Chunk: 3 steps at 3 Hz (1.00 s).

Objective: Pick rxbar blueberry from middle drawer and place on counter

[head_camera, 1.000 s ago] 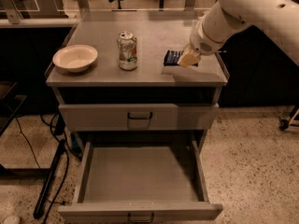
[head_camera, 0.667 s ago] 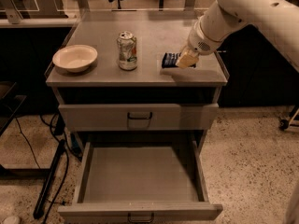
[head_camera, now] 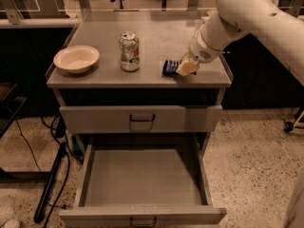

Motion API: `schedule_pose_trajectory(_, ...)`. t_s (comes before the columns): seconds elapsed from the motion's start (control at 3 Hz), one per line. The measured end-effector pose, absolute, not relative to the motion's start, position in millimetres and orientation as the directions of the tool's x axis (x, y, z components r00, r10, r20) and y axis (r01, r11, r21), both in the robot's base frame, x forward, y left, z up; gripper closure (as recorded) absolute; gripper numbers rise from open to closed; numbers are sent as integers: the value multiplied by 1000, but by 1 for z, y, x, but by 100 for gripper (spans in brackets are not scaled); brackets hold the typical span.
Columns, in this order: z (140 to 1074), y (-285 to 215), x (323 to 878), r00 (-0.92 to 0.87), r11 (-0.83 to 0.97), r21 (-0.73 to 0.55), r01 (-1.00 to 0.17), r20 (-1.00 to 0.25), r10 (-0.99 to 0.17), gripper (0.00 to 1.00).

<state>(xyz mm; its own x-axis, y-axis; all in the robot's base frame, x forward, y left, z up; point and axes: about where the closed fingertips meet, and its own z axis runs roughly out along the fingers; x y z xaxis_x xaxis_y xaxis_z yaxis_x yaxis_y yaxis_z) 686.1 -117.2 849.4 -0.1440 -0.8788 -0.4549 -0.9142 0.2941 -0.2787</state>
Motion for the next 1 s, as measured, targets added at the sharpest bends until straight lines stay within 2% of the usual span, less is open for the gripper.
schedule_pose_trajectory(0.67,824,-118,690,-158,324,-258,-910,-507,-847,100)
schedule_pose_trajectory(1.0,824,-118,690,-158,324,-258,-910,-507,-847,84)
